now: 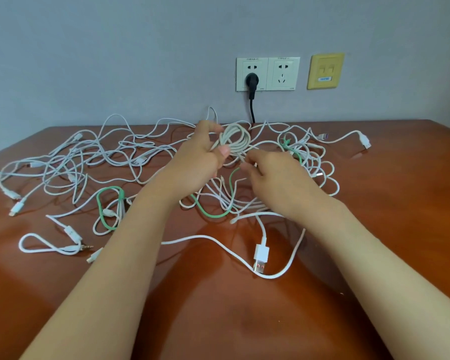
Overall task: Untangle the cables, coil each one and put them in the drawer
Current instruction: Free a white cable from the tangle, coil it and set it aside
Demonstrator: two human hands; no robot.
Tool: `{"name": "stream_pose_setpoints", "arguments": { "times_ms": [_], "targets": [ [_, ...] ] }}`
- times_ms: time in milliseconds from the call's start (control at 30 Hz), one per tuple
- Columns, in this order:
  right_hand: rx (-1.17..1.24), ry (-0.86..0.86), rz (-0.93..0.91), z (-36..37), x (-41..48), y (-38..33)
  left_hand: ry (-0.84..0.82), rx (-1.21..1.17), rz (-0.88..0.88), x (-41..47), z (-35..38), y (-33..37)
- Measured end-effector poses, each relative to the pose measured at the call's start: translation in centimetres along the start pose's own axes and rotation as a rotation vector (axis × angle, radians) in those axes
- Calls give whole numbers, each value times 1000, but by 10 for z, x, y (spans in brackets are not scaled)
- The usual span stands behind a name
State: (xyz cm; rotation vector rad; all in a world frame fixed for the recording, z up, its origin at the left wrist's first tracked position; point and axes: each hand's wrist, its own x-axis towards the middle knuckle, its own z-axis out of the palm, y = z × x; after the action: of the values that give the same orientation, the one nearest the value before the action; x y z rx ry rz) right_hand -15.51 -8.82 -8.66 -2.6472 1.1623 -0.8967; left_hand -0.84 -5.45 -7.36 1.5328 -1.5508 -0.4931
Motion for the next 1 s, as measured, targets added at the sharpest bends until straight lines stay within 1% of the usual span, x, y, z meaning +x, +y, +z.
{"name": "stream_pose_setpoints", "arguments": {
  "times_ms": [100,200,267,333,433,500,600,667,733,900,967,1000],
  "targets": [
    [-84,-84,-95,6,-3,2,-26,27,58,-1,10,4],
    [-167,-121,-158,4,-4,1,8,18,1,0,13,4],
    [-214,-95,-201,0,-4,-2,50,36,-58,2,10,-1],
    [-279,-74,-277,-4,-6,-5,49,101,-106,2,7,-5],
    [-365,-31,-354,-5,-7,-6,4,94,-124,1,5,-7],
    [-385,41,-390,-5,-5,-3,-25,45,-129,2,2,-7],
    [-411,165,-415,-4,-3,2,-95,73,-115,3,0,-9],
    [-461,194,-421,-1,-1,6,-161,49,-101,2,0,-10],
    [-438,237,-391,-3,0,6,-209,-8,-90,1,-1,-10],
    [-153,287,-245,-12,3,4,-285,-132,-70,-2,-4,-7],
    [-105,262,-220,-17,3,6,-322,-96,-49,-3,0,-5],
    [-127,249,-255,-18,3,7,-340,-48,-35,-4,2,-5]
  ]
}}
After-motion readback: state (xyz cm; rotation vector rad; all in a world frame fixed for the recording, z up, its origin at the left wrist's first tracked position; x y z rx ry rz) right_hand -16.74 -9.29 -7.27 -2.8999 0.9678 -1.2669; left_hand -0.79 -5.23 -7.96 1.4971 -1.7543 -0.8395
